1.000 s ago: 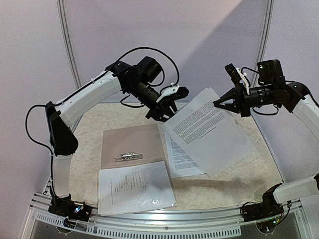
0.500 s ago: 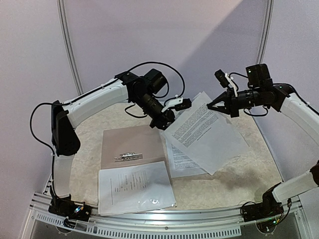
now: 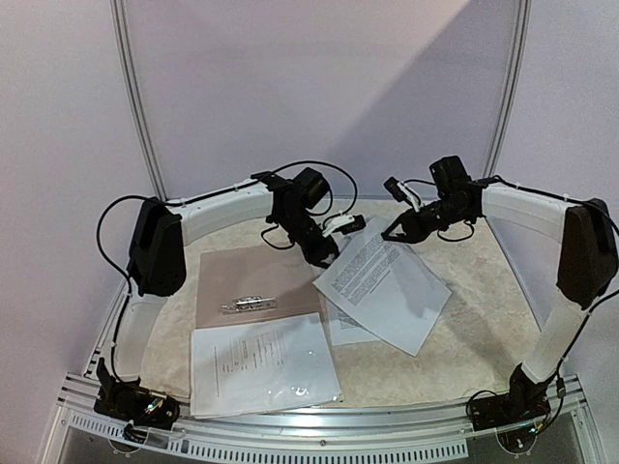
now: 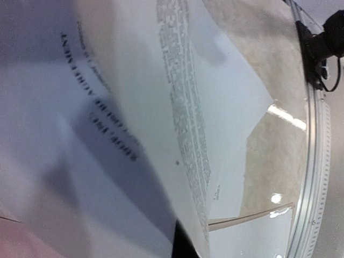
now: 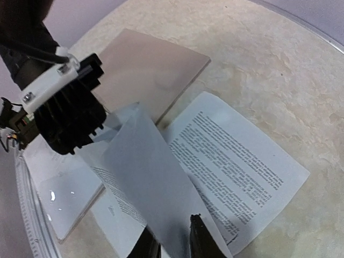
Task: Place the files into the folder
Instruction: Pass from the right arm to the left
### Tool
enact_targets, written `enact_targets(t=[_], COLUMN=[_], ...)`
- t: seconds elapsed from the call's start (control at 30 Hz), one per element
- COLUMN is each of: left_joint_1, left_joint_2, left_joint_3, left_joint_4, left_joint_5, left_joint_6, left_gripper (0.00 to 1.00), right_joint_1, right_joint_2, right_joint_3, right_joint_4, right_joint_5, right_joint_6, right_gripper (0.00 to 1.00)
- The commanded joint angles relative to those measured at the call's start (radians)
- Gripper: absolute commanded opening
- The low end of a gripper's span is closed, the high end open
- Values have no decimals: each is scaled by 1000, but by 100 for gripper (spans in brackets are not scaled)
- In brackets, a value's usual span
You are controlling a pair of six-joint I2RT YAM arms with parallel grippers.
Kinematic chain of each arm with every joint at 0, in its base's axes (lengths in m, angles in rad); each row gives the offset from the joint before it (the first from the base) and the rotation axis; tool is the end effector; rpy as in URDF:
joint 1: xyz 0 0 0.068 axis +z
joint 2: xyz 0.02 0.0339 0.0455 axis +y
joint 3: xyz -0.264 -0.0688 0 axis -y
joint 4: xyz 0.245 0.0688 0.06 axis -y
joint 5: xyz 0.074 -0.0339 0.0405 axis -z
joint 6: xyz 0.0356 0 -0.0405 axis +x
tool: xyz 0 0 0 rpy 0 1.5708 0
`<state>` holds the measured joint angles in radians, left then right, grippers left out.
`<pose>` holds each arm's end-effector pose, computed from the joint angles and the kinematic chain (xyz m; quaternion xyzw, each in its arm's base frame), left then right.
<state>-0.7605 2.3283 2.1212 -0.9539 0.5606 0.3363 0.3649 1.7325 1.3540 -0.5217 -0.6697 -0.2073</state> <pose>0.3456 -0.3549 0.2181 0.5385 0.7736 -0.3059 0.1341 0.3430 0.1547 0.2594 -0.3554 0.8251 0.3338 0.2854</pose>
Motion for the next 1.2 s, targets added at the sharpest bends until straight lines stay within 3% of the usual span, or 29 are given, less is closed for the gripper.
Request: enact_targets(t=[0.0,0.2,0.43,0.7,0.83,0.93,1.1,1.17], left_joint_1=[12,11,16,41,94,146,236,261], left_joint_2=[56,63,-27,-196,-284,-371,-541,-596], left_joint_3=[72,127,207,263,268,261,154,111], left_joint_4=[36,51,0,-127,-202,-263,-297,-298], left_joint_5=[-101,-241,-419,-457,-365,-279,-164,-136], left_joint_6=[-46,-25,59,72,33,17,2,-2], left_gripper=[0,0,0,0,0,0,0,0], right_joint_1=[-19,-29,-56,-78,-78,-78,-57,-11], right_joint_2=[97,227,281,241,144,39,-206,-265], right_joint_3=[43,91,117,122,152,136,-88,-159], right_joint_4=[45,13,-43,-17,16,109,522,690], right_joint_5=[181,409,578,534,540,436,45,-12], right_joint_6=[81,173,273,312,286,265,319,391], right_gripper=[20,40,52,64,81,97,99,99])
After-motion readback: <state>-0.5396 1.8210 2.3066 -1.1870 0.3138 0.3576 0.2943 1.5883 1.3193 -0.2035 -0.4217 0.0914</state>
